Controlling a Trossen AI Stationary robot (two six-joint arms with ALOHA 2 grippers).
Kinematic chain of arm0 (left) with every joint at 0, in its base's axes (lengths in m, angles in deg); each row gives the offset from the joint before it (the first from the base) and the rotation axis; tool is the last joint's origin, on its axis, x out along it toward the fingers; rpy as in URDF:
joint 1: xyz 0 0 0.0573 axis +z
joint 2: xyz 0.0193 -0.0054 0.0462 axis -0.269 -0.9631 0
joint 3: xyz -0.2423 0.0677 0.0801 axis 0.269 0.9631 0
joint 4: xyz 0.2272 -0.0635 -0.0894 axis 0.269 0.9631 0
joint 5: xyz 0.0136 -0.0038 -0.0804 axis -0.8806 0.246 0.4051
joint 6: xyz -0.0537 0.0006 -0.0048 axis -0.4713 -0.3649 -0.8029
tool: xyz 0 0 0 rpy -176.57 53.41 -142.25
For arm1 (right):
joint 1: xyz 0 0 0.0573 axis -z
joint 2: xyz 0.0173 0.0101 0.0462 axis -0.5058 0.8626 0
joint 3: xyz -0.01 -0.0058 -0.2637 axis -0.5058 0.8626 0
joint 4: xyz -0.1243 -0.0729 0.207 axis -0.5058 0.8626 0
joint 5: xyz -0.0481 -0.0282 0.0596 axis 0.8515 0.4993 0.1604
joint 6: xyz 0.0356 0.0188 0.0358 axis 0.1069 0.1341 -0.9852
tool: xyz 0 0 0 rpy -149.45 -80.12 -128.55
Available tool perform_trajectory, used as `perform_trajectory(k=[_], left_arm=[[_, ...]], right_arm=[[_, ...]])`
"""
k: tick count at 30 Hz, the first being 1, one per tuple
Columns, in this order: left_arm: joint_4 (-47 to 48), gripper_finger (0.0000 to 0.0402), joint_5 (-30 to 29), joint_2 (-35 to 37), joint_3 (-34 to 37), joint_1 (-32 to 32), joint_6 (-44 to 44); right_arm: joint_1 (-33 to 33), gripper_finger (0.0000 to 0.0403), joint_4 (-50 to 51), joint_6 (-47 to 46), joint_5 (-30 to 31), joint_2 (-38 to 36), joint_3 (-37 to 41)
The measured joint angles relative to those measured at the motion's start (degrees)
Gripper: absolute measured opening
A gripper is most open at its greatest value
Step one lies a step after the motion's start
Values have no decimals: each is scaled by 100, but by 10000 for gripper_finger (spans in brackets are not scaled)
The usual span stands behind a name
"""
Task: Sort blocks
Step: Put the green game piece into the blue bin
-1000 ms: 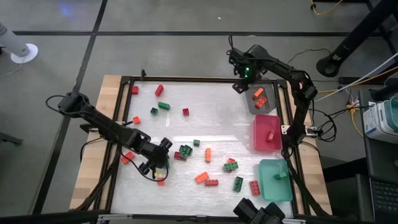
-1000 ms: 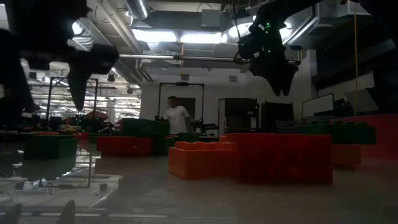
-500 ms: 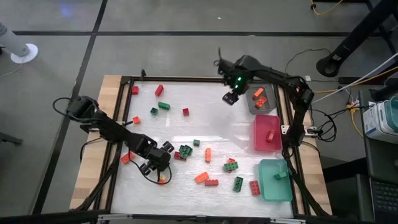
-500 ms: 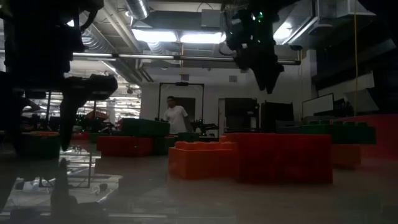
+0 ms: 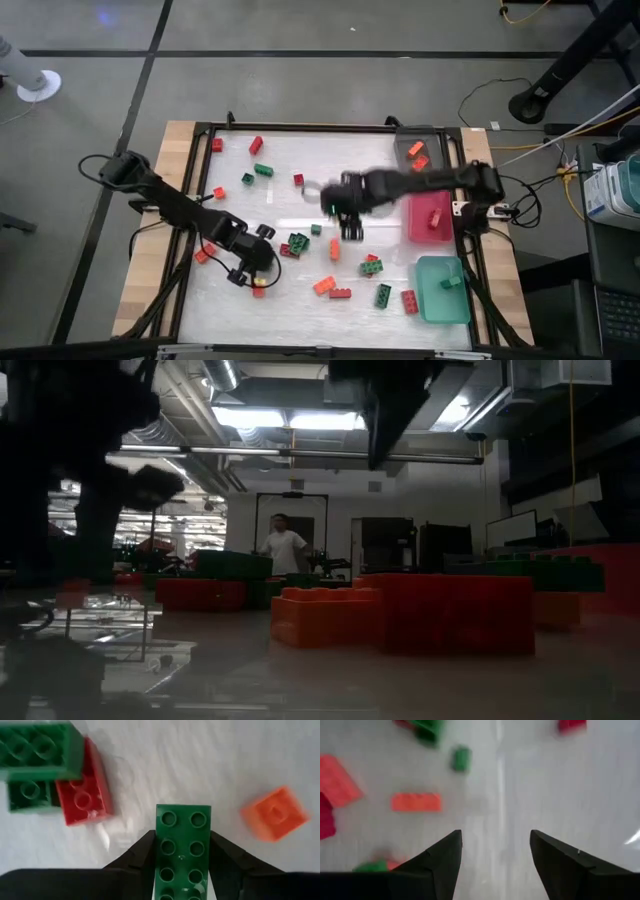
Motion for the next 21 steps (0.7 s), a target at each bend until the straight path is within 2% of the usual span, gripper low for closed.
perform_trajectory(k=[4,11,15,21], left_arm=[[-417,123,52,405,-1,13,-271],[-2155,128,98,949,-12,182,-533],[-3105,130,196,1000,-12,288,-526],[-3960,131,439,994,-12,389,-526]], right_arm=[[-896,234,-604,3,885,0,0],[-2008,234,-2018,487,2025,0,0],[-2340,234,-2941,1201,2219,0,0],[-2351,234,-3691,2050,2102,0,0]])
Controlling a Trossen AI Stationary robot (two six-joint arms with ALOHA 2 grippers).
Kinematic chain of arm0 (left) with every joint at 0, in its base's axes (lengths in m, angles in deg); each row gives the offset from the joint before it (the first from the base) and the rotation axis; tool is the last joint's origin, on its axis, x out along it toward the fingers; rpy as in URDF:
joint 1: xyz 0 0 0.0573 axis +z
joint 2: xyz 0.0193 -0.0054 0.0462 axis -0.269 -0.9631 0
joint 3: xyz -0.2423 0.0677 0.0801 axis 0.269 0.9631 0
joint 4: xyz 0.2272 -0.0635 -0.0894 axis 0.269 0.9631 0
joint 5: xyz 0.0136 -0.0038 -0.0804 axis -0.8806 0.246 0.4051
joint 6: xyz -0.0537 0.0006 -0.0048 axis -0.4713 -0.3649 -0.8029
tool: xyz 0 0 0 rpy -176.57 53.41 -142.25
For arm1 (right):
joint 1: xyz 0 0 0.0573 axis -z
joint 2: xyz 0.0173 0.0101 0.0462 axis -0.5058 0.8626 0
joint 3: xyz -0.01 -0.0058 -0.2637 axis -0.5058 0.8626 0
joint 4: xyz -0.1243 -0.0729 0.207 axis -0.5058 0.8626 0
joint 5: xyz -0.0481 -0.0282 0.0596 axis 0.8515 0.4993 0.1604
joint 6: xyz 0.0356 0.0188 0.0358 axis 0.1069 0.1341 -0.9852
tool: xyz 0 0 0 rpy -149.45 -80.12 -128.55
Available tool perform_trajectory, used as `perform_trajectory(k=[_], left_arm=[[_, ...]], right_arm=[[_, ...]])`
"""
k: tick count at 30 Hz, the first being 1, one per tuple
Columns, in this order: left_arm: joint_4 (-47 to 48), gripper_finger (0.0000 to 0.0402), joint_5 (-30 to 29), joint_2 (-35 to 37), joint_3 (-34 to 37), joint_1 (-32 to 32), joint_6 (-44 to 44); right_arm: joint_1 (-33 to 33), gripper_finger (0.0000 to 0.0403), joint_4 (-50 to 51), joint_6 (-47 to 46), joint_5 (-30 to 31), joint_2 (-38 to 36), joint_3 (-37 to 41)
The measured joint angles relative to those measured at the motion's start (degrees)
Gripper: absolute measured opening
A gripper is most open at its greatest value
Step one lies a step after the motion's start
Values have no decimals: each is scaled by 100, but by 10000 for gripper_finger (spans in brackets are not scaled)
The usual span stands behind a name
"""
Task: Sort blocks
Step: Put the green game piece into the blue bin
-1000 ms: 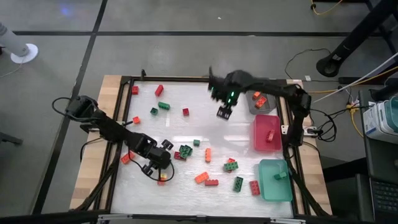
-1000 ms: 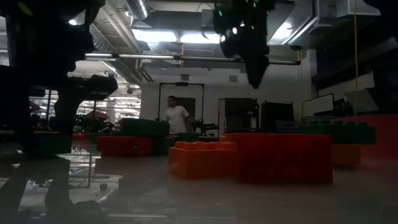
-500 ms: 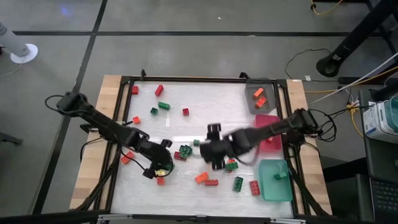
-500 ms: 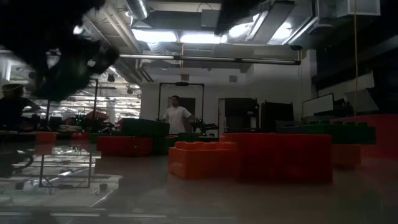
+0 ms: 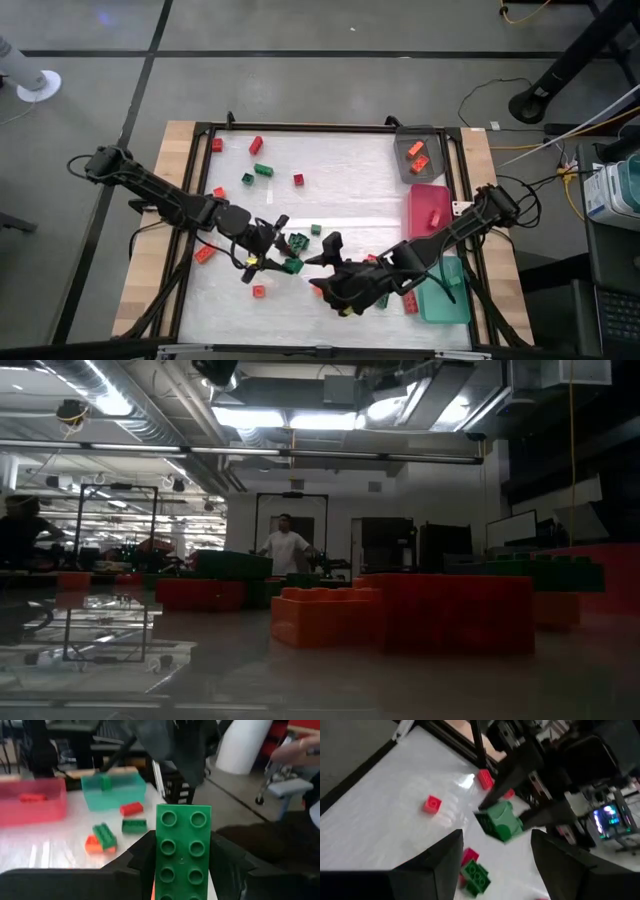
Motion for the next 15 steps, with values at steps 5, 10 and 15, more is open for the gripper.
perform_trajectory(k=[5,10,15], left_arm=[[-170,132,0,-5,0,26,3],[-167,132,0,-5,0,26,46],[-166,132,0,-8,0,26,46]], right_arm=[[219,234,-273,242,-436,0,2],[565,234,-317,339,-1077,0,1],[867,234,-398,339,-1865,112,4]])
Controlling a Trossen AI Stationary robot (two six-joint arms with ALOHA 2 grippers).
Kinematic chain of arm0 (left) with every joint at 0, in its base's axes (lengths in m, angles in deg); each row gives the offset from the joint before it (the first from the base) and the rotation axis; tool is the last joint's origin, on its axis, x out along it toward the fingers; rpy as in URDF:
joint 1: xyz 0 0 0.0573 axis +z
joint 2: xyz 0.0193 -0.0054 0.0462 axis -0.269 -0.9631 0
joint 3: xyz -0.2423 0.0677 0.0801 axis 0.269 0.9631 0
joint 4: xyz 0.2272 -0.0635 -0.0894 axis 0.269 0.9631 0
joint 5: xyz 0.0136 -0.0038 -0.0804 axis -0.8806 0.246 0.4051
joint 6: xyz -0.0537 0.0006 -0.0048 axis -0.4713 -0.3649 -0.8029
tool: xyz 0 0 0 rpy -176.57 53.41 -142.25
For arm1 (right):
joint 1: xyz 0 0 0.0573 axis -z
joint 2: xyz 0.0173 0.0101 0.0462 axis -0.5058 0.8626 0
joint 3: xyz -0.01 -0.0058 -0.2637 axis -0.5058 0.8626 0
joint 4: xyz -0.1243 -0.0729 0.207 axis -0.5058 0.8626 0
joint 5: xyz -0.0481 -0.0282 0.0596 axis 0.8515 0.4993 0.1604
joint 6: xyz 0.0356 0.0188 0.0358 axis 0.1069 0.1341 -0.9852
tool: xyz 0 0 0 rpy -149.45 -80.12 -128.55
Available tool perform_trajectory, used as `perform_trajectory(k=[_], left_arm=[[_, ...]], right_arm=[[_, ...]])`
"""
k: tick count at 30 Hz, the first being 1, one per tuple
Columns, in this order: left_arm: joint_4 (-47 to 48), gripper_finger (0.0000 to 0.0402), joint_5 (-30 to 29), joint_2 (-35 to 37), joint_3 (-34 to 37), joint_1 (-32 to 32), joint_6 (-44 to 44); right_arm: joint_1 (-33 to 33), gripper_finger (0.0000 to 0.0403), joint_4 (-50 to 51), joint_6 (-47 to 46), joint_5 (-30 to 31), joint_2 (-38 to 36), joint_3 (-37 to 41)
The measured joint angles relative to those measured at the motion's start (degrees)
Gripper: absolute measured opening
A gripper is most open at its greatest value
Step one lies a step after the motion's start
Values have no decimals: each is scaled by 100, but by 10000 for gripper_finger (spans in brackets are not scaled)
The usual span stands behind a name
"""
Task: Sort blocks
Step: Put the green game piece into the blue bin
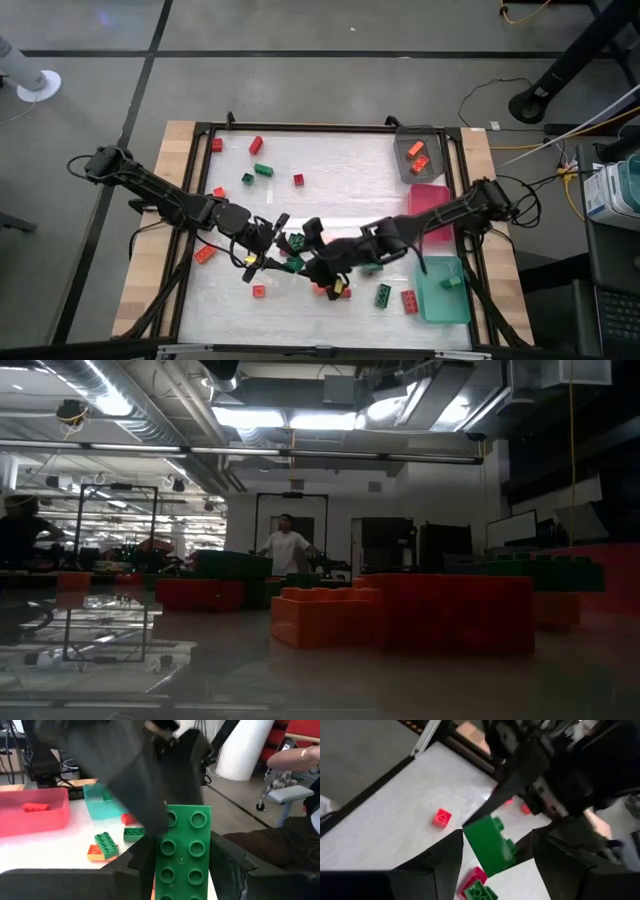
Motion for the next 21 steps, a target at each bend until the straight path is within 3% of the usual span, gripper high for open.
perform_trajectory(k=[6,13,21], left_arm=[[177,132,31,-11,17,-7,1],[389,133,38,-11,7,11,-2],[471,165,-110,1,-1,31,-64]], right_arm=[[90,221,-220,4,-303,232,-4],[87,131,-228,103,-355,294,3],[81,111,-172,-137,-307,277,-1]])
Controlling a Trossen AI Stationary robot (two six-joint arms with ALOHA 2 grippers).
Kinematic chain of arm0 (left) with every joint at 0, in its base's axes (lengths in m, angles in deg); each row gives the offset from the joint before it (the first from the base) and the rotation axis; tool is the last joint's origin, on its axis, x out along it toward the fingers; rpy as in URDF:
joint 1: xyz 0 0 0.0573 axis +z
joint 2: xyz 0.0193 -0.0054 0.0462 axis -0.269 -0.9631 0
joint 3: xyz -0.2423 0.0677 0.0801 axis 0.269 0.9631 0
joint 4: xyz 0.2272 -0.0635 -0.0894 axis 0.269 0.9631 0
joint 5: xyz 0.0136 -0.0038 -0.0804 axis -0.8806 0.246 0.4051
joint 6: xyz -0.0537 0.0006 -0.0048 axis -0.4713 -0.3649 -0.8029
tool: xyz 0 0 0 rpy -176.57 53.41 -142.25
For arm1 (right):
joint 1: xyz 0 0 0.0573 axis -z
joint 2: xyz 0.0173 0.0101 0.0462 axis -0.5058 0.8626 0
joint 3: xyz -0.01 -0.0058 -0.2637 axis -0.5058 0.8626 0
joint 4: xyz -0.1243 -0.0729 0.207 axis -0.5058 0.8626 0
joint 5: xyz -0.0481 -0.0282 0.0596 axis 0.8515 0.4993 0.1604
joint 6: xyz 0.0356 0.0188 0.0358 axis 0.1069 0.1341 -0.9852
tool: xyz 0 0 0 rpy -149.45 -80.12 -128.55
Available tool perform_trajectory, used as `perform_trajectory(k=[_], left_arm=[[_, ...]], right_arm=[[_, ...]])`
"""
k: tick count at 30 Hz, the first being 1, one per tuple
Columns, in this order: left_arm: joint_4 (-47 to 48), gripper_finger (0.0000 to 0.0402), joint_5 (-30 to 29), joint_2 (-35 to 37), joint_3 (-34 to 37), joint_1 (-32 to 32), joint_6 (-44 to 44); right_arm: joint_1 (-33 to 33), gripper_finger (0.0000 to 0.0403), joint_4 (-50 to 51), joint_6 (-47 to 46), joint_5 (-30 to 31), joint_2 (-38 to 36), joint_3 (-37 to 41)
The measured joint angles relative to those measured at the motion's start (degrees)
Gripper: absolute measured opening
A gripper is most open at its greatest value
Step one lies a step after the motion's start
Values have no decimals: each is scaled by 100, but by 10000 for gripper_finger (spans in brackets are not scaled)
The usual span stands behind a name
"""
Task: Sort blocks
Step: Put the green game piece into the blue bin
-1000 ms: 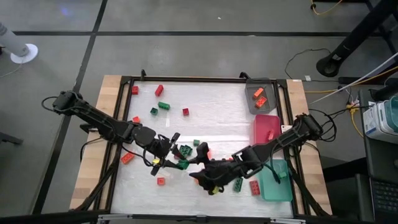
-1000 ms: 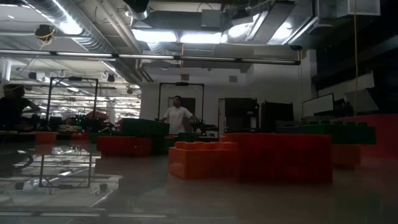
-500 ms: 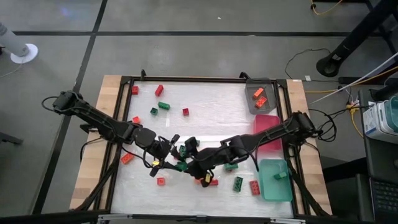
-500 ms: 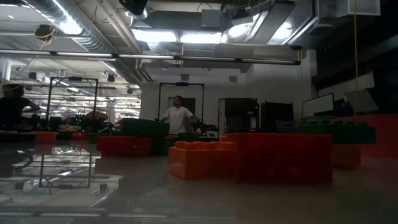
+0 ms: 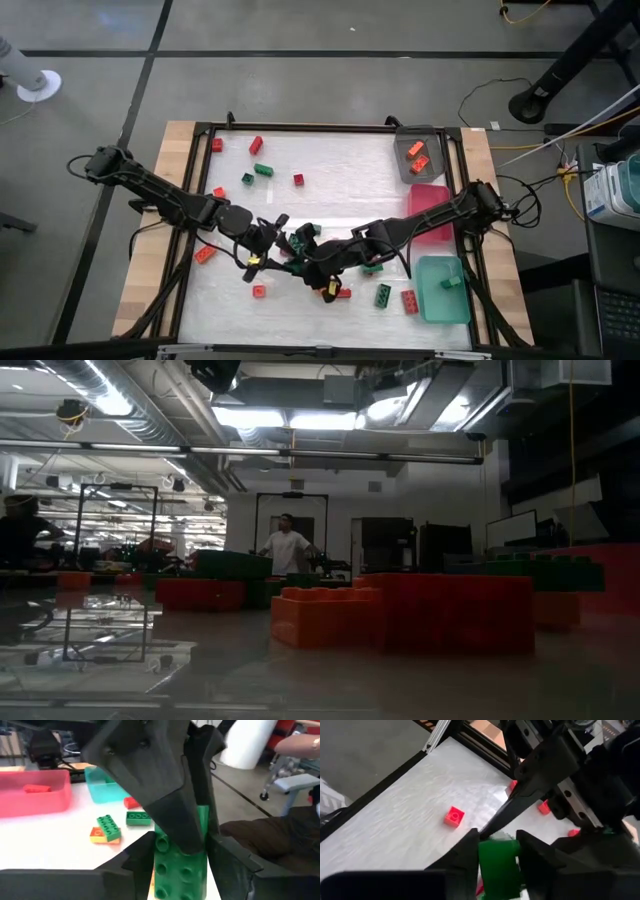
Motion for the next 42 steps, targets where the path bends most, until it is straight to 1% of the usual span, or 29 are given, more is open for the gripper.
perform_trajectory(k=[3,6,9,13,18,21,24,28,29,31,33,39,42], left_arm=[[167,188,-169,6,-4,17,-309],[551,209,-213,14,-2,77,-623],[1205,221,-213,93,-2,136,-915],[2555,224,-175,343,-2,186,-1453],[4180,225,8,658,1,173,-2669],[4996,225,165,779,1,170,-3384],[5640,225,303,815,3,170,-3999],[6253,225,348,812,3,140,-4593],[6342,225,352,812,3,138,-4660],[6410,225,350,812,3,138,-4769],[6450,225,354,812,5,138,-4786],[6450,225,421,812,4,138,-5040],[6459,225,566,812,5,138,-5068]], right_arm=[[0,111,152,-179,5,-66,1],[5,105,418,-370,142,-148,-9],[7,101,845,-645,205,-202,-9],[0,104,1635,-1202,200,-327,-9],[-2,106,3289,-2360,76,-495,-9],[-2,108,4416,-3190,-219,-579,-11],[-77,108,5542,-4041,-519,-627,-9],[-398,109,6576,-4889,-696,-638,-7],[-516,109,6655,-5087,-735,-638,4],[-774,109,6497,-5310,-795,-688,105],[-1072,109,6578,-5592,-740,-712,213],[-1918,109,6593,-6994,-653,-834,1025],[-2289,110,6581,-7474,-712,-833,1310]])
